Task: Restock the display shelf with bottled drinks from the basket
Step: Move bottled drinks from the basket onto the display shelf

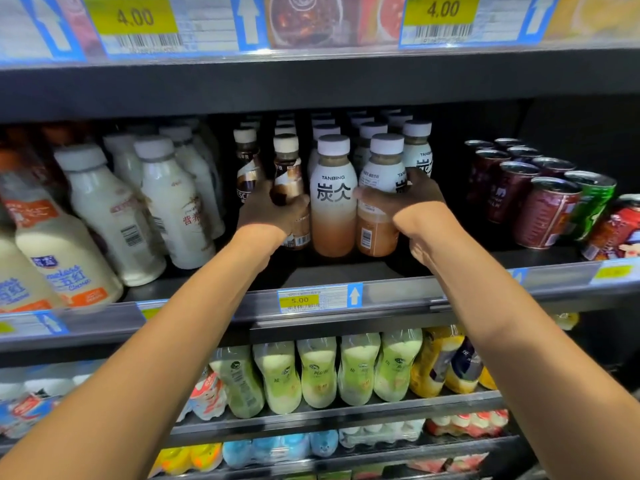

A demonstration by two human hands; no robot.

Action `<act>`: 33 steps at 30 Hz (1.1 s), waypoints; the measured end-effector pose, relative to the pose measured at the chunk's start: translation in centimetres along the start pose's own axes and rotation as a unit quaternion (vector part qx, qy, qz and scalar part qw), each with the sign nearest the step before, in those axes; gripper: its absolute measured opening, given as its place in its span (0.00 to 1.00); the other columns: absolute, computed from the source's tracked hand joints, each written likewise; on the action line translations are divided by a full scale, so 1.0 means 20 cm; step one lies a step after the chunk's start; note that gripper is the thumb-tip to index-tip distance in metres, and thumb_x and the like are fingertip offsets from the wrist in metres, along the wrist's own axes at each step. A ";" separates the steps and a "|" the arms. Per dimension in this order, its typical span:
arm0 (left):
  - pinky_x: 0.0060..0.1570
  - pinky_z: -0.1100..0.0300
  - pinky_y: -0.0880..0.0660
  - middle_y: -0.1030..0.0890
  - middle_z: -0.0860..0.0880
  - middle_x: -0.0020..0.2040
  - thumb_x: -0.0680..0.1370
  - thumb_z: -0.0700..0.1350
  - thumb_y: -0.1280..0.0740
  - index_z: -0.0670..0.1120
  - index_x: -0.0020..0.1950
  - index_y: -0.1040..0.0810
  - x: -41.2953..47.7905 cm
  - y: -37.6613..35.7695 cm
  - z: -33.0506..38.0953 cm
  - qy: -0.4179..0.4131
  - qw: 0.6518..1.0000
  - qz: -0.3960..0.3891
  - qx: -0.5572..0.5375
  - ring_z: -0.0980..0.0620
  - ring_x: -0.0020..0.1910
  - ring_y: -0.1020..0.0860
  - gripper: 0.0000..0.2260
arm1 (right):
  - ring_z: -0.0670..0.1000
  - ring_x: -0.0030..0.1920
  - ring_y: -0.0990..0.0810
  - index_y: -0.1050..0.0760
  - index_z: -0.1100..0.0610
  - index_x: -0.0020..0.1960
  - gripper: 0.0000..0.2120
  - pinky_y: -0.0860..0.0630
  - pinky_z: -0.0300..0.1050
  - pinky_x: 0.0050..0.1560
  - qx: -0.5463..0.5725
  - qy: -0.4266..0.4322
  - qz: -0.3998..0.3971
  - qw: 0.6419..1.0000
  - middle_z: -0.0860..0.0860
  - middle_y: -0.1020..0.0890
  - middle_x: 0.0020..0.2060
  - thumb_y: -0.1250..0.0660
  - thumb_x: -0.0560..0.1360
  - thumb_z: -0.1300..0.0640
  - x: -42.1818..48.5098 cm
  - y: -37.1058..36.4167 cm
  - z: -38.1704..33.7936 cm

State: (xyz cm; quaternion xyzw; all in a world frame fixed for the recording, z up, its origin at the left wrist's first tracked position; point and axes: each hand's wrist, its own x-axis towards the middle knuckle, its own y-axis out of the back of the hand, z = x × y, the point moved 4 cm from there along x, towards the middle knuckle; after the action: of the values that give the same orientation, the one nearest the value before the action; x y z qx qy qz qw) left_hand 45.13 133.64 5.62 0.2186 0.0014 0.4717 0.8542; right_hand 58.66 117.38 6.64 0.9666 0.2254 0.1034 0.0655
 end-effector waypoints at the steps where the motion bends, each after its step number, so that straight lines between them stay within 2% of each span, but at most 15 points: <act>1: 0.60 0.50 0.24 0.18 0.50 0.57 0.74 0.52 0.28 0.49 0.63 0.23 0.00 -0.01 0.00 0.000 1.000 -0.003 -0.007 0.47 0.56 0.20 0.19 | 0.53 0.51 0.16 0.22 0.52 0.56 0.38 0.20 0.56 0.56 -0.001 0.000 -0.002 1.000 0.48 0.14 0.50 0.21 0.49 0.40 0.01 0.00 0.01; 6: 0.60 0.51 0.24 0.19 0.51 0.60 0.75 0.52 0.29 0.51 0.67 0.26 0.02 -0.03 -0.02 0.015 0.999 -0.013 -0.038 0.48 0.57 0.20 0.21 | 0.53 0.52 0.16 0.22 0.51 0.58 0.42 0.20 0.55 0.57 0.001 0.008 -0.023 1.000 0.47 0.15 0.51 0.23 0.46 0.37 0.02 0.00 0.02; 8: 0.52 0.57 0.23 0.18 0.50 0.59 0.75 0.51 0.29 0.50 0.66 0.25 0.03 -0.02 -0.03 0.023 0.998 -0.013 -0.058 0.49 0.56 0.20 0.20 | 0.52 0.52 0.16 0.22 0.51 0.58 0.41 0.20 0.55 0.57 0.004 0.013 -0.029 0.999 0.47 0.15 0.51 0.22 0.48 0.38 0.02 0.00 0.02; 10: 0.44 0.62 0.25 0.18 0.50 0.59 0.75 0.50 0.28 0.49 0.66 0.24 0.04 -0.02 -0.03 0.029 0.997 -0.011 -0.069 0.49 0.55 0.20 0.19 | 0.52 0.52 0.16 0.23 0.51 0.57 0.35 0.21 0.55 0.57 0.004 0.015 -0.036 0.999 0.48 0.15 0.51 0.19 0.54 0.42 0.02 0.00 0.01; 11: 0.45 0.61 0.25 0.19 0.50 0.59 0.75 0.50 0.28 0.49 0.66 0.24 0.04 -0.02 -0.04 0.028 0.997 -0.010 -0.071 0.49 0.55 0.20 0.20 | 0.52 0.53 0.17 0.23 0.52 0.57 0.31 0.21 0.55 0.58 0.005 0.015 -0.040 0.999 0.48 0.15 0.52 0.17 0.59 0.46 0.02 0.00 0.01; 13: 0.55 0.56 0.23 0.19 0.50 0.60 0.75 0.50 0.28 0.49 0.66 0.24 0.03 -0.02 -0.04 0.028 0.996 -0.007 -0.079 0.49 0.56 0.20 0.21 | 0.52 0.53 0.17 0.24 0.53 0.58 0.26 0.21 0.54 0.58 0.008 0.017 -0.045 0.999 0.49 0.16 0.53 0.18 0.64 0.51 0.03 0.00 0.02; 15: 0.60 0.52 0.24 0.19 0.50 0.61 0.75 0.50 0.28 0.49 0.67 0.25 0.03 -0.03 -0.05 0.030 0.996 -0.004 -0.081 0.49 0.58 0.20 0.21 | 0.52 0.53 0.17 0.24 0.53 0.58 0.26 0.21 0.54 0.58 0.013 0.018 -0.047 0.999 0.49 0.16 0.53 0.18 0.65 0.52 0.03 0.00 0.02; 17: 0.62 0.51 0.25 0.20 0.50 0.62 0.75 0.51 0.28 0.49 0.68 0.25 0.03 -0.02 -0.05 0.030 0.996 -0.006 -0.079 0.49 0.58 0.21 0.22 | 0.51 0.52 0.16 0.24 0.53 0.57 0.26 0.21 0.54 0.58 0.015 0.013 -0.045 0.999 0.48 0.15 0.52 0.18 0.64 0.51 0.03 0.00 0.03; 19: 0.62 0.52 0.25 0.20 0.51 0.62 0.76 0.51 0.28 0.50 0.69 0.26 0.03 -0.02 -0.05 0.024 0.997 -0.007 -0.074 0.50 0.58 0.21 0.22 | 0.51 0.52 0.16 0.24 0.52 0.56 0.29 0.20 0.54 0.58 0.011 0.007 -0.047 0.999 0.48 0.15 0.52 0.17 0.60 0.46 0.02 -0.01 0.02; 21: 0.60 0.55 0.26 0.21 0.52 0.59 0.76 0.51 0.29 0.49 0.68 0.27 0.02 -0.02 -0.04 0.017 0.998 -0.006 -0.066 0.50 0.57 0.22 0.21 | 0.51 0.52 0.16 0.24 0.53 0.59 0.40 0.20 0.55 0.57 0.011 0.007 -0.043 0.999 0.48 0.15 0.52 0.18 0.51 0.41 0.02 0.00 0.02; 23: 0.57 0.55 0.25 0.21 0.51 0.59 0.76 0.51 0.28 0.48 0.68 0.26 0.02 -0.02 -0.04 0.019 0.997 -0.006 -0.069 0.50 0.56 0.22 0.22 | 0.51 0.51 0.16 0.25 0.55 0.61 0.43 0.20 0.55 0.57 0.015 0.012 -0.043 0.999 0.48 0.15 0.51 0.19 0.49 0.40 0.03 0.00 0.02; 27: 0.46 0.59 0.24 0.19 0.50 0.57 0.73 0.52 0.25 0.47 0.65 0.24 0.02 0.00 -0.05 0.042 0.994 -0.012 -0.104 0.51 0.52 0.19 0.23 | 0.52 0.53 0.16 0.25 0.55 0.61 0.38 0.21 0.56 0.58 0.019 0.002 -0.040 0.999 0.49 0.15 0.52 0.17 0.56 0.45 0.02 0.00 0.03; 30: 0.37 0.64 0.28 0.20 0.53 0.48 0.74 0.50 0.26 0.49 0.57 0.23 0.00 0.01 -0.02 0.054 0.991 -0.030 -0.115 0.58 0.44 0.22 0.14 | 0.51 0.54 0.17 0.27 0.55 0.64 0.36 0.22 0.55 0.60 0.033 -0.002 -0.034 0.999 0.49 0.16 0.54 0.17 0.61 0.49 -0.01 0.01 0.01; 31: 0.37 0.64 0.29 0.20 0.54 0.47 0.75 0.51 0.27 0.50 0.54 0.23 -0.01 0.01 -0.01 0.054 0.991 -0.034 -0.115 0.59 0.42 0.23 0.11 | 0.50 0.55 0.17 0.28 0.55 0.64 0.37 0.21 0.55 0.60 0.046 0.001 -0.031 0.998 0.48 0.16 0.54 0.17 0.61 0.50 -0.03 0.01 0.00; 33: 0.42 0.62 0.26 0.18 0.50 0.49 0.76 0.52 0.28 0.50 0.51 0.20 -0.03 0.05 0.01 0.044 0.995 -0.030 -0.085 0.55 0.42 0.21 0.08 | 0.49 0.55 0.17 0.28 0.53 0.65 0.37 0.20 0.55 0.58 0.063 0.016 -0.008 0.998 0.47 0.16 0.55 0.18 0.60 0.48 -0.07 0.05 -0.03</act>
State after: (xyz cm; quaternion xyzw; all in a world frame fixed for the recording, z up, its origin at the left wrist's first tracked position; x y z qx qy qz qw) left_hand 44.02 133.45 5.99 0.1240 0.0052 0.4538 0.8824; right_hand 57.70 116.00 7.23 0.9652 0.2401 0.1038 0.0017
